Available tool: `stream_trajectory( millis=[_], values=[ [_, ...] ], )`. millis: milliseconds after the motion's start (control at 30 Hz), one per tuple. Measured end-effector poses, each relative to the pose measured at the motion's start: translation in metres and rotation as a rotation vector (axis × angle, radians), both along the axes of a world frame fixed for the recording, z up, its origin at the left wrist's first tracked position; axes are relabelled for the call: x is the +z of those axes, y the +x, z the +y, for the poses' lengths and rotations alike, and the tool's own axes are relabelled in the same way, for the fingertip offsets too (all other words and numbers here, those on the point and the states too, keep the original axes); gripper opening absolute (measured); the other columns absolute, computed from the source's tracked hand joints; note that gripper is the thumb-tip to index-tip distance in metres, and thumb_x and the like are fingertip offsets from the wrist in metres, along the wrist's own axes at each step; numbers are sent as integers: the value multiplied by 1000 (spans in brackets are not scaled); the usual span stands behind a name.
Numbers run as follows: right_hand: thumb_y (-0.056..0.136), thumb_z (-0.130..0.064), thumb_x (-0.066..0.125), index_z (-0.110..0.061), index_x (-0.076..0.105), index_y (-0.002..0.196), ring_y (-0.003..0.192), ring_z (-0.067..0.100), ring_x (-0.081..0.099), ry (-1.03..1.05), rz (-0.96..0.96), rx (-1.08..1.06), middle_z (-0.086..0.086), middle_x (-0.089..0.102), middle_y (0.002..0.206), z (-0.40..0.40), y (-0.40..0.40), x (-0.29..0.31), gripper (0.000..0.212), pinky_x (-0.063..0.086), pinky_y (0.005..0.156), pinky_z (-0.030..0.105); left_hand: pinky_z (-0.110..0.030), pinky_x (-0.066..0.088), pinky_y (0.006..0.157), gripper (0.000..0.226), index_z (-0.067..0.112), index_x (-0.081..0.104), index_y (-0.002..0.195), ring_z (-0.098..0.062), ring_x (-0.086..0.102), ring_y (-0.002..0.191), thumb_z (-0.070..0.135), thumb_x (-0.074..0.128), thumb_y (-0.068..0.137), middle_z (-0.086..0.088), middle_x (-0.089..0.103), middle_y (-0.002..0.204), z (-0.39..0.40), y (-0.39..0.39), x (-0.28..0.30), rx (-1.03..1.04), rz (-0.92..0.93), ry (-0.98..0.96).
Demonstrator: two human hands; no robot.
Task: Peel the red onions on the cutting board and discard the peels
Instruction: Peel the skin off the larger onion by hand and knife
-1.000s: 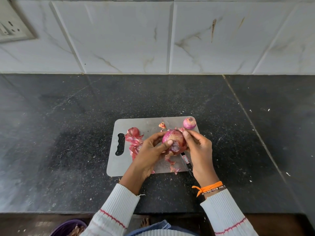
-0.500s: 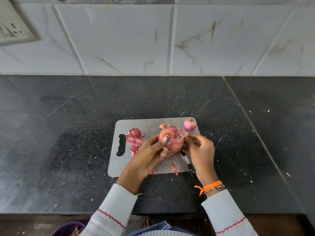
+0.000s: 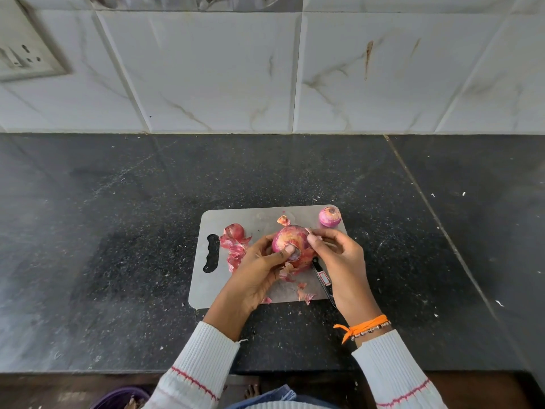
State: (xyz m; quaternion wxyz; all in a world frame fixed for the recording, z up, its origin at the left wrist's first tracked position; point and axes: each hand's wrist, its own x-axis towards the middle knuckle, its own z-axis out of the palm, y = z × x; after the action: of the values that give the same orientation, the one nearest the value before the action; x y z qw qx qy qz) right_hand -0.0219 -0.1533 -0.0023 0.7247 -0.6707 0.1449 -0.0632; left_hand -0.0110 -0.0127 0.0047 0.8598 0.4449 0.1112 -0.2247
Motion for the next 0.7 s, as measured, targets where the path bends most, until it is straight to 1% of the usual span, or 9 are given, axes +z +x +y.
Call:
stream_trajectory(
  millis=[100, 167, 233, 300, 367, 467, 533, 600, 700],
  values=[
    [81, -10, 69, -9, 67, 95, 90, 17, 67, 3, -13, -35, 9, 70, 93, -1, 1, 1, 14, 55, 79, 29, -32, 58, 66, 55, -7, 49, 121, -25, 68, 85, 9, 66, 71, -23, 64, 107, -1, -1, -1, -25, -4, 33],
    [82, -8, 67, -10, 66, 93, 86, 14, 66, -2, -35, -38, 8, 69, 91, -2, 1, 1, 10, 55, 76, 26, -35, 60, 63, 53, -9, 49, 120, -28, 68, 86, 10, 65, 74, -25, 64, 107, -2, -2, -2, -42, 7, 32],
    [83, -5, 65, -13, 65, 87, 80, 8, 65, -30, -73, -37, 5, 68, 87, -3, 2, 1, 8, 53, 72, 23, -34, 60, 63, 55, -10, 49, 121, -29, 68, 89, 11, 65, 73, -27, 63, 111, -2, -3, -2, -55, 15, 27],
    [84, -3, 63, -16, 63, 83, 74, 0, 63, -106, -105, -42, 0, 67, 83, -3, 2, 0, 13, 52, 68, 18, -34, 59, 62, 58, -10, 49, 122, -31, 67, 91, 12, 65, 71, -28, 61, 114, -1, -3, -2, -60, 20, 19],
    [85, -3, 62, -20, 63, 81, 73, -3, 62, -172, -124, -50, -4, 66, 82, -4, 3, 0, 17, 52, 68, 17, -33, 59, 62, 56, -9, 49, 122, -30, 67, 90, 11, 65, 72, -28, 61, 114, -1, -2, -3, -64, 26, 21],
    [86, -5, 62, -26, 61, 79, 75, 0, 62, -281, -131, -60, -7, 66, 81, -3, 5, -2, 22, 52, 71, 20, -34, 60, 66, 46, -8, 50, 122, -31, 67, 94, 7, 61, 80, -26, 63, 113, -1, -1, -6, -73, 34, 37],
    [85, -6, 63, -27, 61, 80, 77, 4, 62, -341, -121, -84, -7, 65, 82, -6, 7, -5, 22, 52, 72, 22, -33, 60, 69, 48, -9, 51, 121, -30, 67, 93, 9, 62, 77, -24, 65, 109, -1, -1, -6, -73, 28, 39],
    [84, -7, 65, -25, 62, 80, 76, 6, 63, -338, -92, -104, -7, 66, 80, -10, 9, -7, 19, 51, 70, 24, -31, 59, 68, 53, -9, 52, 119, -26, 69, 87, 11, 63, 72, -20, 68, 102, -1, -1, -4, -71, 16, 25],
    [82, -6, 66, -24, 65, 78, 74, 7, 64, -300, -50, -79, -6, 68, 78, -14, 11, -10, 19, 50, 64, 20, -30, 59, 66, 55, -8, 51, 120, -26, 68, 88, 11, 64, 70, -22, 66, 106, -1, 0, -2, -67, 6, 24]
  ],
)
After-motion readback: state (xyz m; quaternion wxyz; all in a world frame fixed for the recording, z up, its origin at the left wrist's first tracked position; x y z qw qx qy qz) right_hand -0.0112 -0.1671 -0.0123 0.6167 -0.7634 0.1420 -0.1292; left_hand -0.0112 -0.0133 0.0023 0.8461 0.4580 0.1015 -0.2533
